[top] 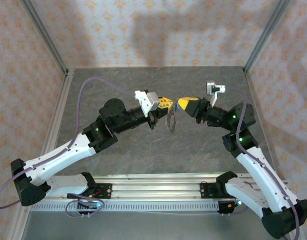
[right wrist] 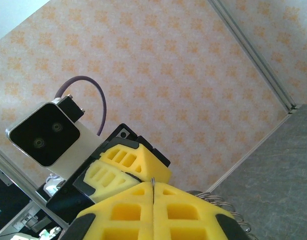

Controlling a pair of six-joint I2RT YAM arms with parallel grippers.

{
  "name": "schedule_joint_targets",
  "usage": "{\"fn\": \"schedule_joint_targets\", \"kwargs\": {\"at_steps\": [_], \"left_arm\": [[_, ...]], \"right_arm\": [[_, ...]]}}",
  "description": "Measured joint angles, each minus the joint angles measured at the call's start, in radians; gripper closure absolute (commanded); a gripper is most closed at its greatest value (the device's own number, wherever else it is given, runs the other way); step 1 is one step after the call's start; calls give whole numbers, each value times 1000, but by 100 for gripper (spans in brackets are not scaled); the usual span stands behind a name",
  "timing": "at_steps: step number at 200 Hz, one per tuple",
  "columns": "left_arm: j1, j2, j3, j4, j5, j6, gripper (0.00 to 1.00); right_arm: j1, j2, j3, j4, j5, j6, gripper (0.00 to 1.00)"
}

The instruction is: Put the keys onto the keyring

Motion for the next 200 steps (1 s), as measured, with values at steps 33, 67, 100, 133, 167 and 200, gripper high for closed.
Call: {"fn": "schedule_joint_targets", "kwargs": {"at_steps": [33, 67, 100, 133, 167, 200], "left_arm": [[0, 5, 1, 0, 0, 0, 100], [0, 6, 1, 7, 0, 0, 100], [5, 6, 2, 9, -3, -4, 100], [5, 6, 2, 14, -4, -7, 100], [6, 6, 2, 15, -11, -8, 100], [7, 5, 2, 19, -24, -8, 100]], "right_arm": [[4, 0, 0, 0, 0, 0, 100], [16, 5, 0, 0, -1, -3, 100], [27, 15, 10, -2, 1, -16, 100], [28, 16, 13, -17, 13, -45, 100], [33, 17, 13, -50, 40, -79, 100], [33, 17, 13, -79, 66, -96, 100]]}}
